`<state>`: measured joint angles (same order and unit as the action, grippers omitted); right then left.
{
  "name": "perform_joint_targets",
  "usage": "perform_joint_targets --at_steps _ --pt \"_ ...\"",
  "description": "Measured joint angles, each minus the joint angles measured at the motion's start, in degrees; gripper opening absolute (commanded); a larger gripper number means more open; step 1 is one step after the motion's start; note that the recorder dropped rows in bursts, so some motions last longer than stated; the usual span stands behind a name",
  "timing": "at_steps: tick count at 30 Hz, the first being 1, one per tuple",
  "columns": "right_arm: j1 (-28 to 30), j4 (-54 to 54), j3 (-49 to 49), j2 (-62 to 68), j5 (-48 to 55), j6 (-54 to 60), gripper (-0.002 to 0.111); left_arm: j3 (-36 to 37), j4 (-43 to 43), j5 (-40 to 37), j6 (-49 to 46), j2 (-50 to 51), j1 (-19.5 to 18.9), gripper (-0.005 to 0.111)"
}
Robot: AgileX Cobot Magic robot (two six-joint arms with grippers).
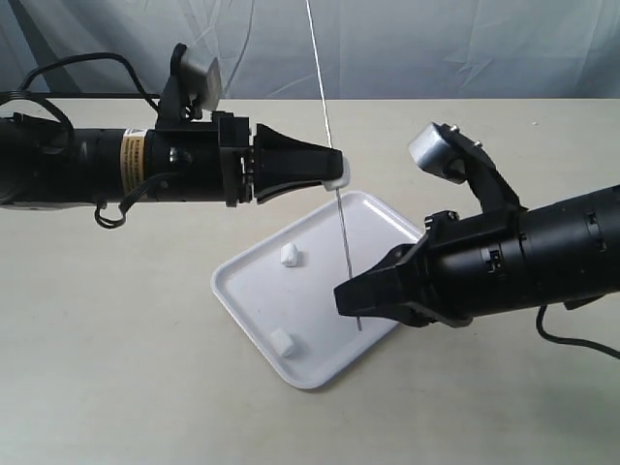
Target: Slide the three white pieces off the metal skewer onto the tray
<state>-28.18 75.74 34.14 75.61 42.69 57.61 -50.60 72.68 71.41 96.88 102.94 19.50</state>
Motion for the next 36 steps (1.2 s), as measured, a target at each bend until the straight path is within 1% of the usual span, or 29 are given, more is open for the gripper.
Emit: perform_joint_targets --at_steps 3,5,9,15,18,21,25,27,30,32,34,36 --pt "-2.7 -0.6 0.0 0.0 -0.7 -1.7 -0.001 -2.1 1.4 0.6 0.0 0.0 -0.1 0.009" --pt "-3.3 -1.7 0.0 0.0 -0.8 -3.1 -0.001 -2.6 2.4 0.8 0.4 0.0 -1.0 0.009" --pt "-3.7 -3.2 -0.6 0.0 -0.8 -4.3 -0.001 -2.7 3.5 0.9 1.4 0.0 -4.7 0.009" --pt "-4.0 -3.8 -7.0 -0.1 0.8 -3.1 -0.001 -2.7 4.3 0.5 1.7 0.0 -11.1 0.009" --pt "-4.0 -4.8 -10.0 -0.2 2.6 -1.8 -0.001 -2.7 3.3 -0.3 1.7 0.0 -13.9 0.009" --pt "-4.5 -7.2 -12.6 -0.1 5.3 -1.5 -0.001 -3.4 -1.6 -1.5 1.6 0.0 -16.9 0.009" --pt "-4.5 -7.3 -13.4 -0.1 6.3 -1.3 -0.001 -3.6 -2.7 -2.2 0.8 0.0 -19.1 0.009" --pt "-4.5 -7.3 -13.4 -0.1 6.3 -0.9 -0.001 -3.6 -1.4 -3.1 0.7 0.0 -19.9 0.009" --pt "-4.5 -5.9 -13.5 -0.4 5.5 0.0 -0.001 -3.6 4.7 -6.4 1.3 0.0 -19.9 0.009" --pt "-4.5 -4.6 -13.5 -1.3 3.4 0.1 -0.001 -3.6 10.3 -9.6 2.5 0.0 -18.5 0.009" --pt "-4.5 -3.6 -13.0 -2.5 0.9 -0.7 -0.001 -3.6 16.0 -13.2 4.2 0.1 -16.2 0.009" --pt "-4.5 -3.1 -11.7 -3.2 -1.8 -3.1 -0.001 -3.6 18.8 -15.1 5.4 0.7 -13.9 0.009"
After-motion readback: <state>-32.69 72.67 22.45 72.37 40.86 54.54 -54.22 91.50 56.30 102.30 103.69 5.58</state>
